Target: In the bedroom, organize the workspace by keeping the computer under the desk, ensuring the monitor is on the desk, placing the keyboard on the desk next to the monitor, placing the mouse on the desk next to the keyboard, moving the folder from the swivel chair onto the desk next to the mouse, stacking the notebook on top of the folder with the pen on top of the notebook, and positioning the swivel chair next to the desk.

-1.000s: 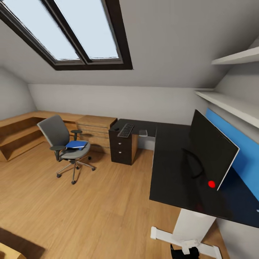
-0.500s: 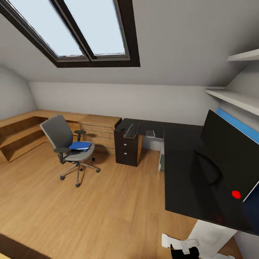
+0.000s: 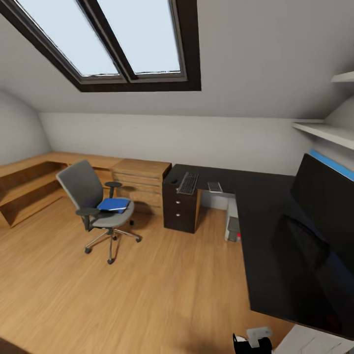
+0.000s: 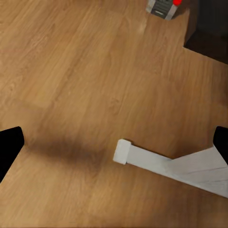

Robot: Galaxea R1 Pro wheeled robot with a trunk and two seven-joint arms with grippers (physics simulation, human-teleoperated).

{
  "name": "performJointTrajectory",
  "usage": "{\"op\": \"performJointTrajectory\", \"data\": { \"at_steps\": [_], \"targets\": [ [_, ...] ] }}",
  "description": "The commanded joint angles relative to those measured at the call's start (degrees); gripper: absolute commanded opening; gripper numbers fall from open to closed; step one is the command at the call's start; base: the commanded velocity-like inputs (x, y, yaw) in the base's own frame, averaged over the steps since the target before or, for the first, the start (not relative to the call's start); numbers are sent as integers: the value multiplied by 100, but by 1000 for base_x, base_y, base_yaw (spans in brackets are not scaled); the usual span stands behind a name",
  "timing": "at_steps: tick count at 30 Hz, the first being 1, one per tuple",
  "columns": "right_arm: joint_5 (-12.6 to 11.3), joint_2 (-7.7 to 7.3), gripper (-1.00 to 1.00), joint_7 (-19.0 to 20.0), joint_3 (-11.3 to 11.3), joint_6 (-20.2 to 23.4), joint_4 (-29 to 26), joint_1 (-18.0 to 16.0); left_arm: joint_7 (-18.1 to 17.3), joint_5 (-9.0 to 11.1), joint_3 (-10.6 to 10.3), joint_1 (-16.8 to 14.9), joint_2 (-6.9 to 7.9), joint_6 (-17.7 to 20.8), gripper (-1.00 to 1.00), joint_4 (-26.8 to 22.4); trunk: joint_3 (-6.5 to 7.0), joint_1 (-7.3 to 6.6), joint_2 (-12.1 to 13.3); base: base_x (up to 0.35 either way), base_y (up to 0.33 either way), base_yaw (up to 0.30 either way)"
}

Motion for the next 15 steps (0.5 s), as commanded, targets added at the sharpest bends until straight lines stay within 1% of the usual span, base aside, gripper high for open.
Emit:
{"op": "performJointTrajectory", "data": {
  "at_steps": [1, 4, 7, 15],
  "targets": [
    [-58, 5, 100, 1, 51, -29, 14, -8, 49, 9, -49, -5, 1, -13, 100, -1, -10, 6, -12, 265, 238, -57],
    [-61, 9, 100, 6, 51, -29, 14, -8, 49, 10, -49, -5, 1, -11, 100, -1, 4, 6, -12, 265, 238, -142],
    [-62, 7, 100, 7, 51, -30, 14, -8, 50, 9, -49, -5, 1, -10, 100, -1, 20, 6, -12, 265, 238, -208],
    [-66, 10, 100, 8, 58, -29, 14, -8, 75, 16, -40, -5, 8, -1, 100, -1, 36, 6, -12, 266, 238, -272]
  ]
}}
